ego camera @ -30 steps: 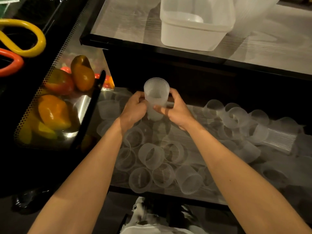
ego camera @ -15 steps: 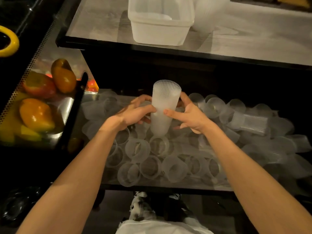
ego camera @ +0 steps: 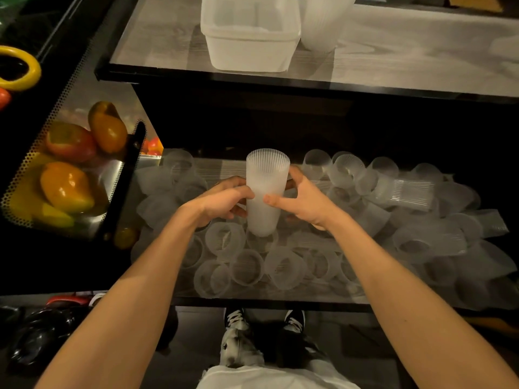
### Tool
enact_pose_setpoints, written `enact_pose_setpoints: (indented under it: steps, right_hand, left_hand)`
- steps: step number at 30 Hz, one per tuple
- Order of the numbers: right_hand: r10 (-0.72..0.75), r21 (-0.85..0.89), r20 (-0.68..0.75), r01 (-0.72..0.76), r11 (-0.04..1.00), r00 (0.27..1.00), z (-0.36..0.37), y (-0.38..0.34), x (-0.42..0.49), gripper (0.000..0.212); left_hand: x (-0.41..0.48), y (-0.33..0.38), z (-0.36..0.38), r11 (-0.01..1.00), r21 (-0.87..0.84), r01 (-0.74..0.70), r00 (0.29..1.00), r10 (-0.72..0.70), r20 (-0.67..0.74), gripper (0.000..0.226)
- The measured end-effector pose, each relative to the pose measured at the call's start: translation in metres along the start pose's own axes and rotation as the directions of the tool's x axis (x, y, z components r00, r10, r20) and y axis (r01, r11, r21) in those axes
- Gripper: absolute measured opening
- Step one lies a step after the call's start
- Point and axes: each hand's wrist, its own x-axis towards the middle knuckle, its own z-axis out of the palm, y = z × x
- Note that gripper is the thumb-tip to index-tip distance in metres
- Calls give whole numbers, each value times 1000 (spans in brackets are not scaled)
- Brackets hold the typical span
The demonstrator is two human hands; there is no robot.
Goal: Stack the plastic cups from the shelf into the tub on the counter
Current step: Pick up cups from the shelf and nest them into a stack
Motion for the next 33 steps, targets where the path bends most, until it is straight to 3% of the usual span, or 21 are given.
enact_pose_setpoints:
  steps: [6, 14, 23, 27, 33]
  right_hand:
    - [-112, -76, -81, 106, 991, 990, 3, 1, -3, 77]
    - [-73, -95, -40, 69, 993, 997, -9, -9, -12, 75]
    - [36, -33, -7, -36, 999, 999, 4, -2, -9, 85]
    - [-32, -101, -40, 28, 994, 999, 10, 5, -6, 83]
    - [-63, -186, -62, 51, 981, 996, 12, 9, -6, 78]
  left_hand:
    - [-2, 4, 5, 998, 24, -52, 998, 53, -34, 56]
    - [-9, 9, -3, 989, 111, -103, 995, 104, -6, 75]
    - [-8, 1, -4, 989, 140, -37, 998, 30, 47, 65]
    - [-3, -3, 0, 996, 87, -34, 998, 29, 53, 45]
    - [8, -8, 6, 995, 85, -51, 999, 51, 2, 53]
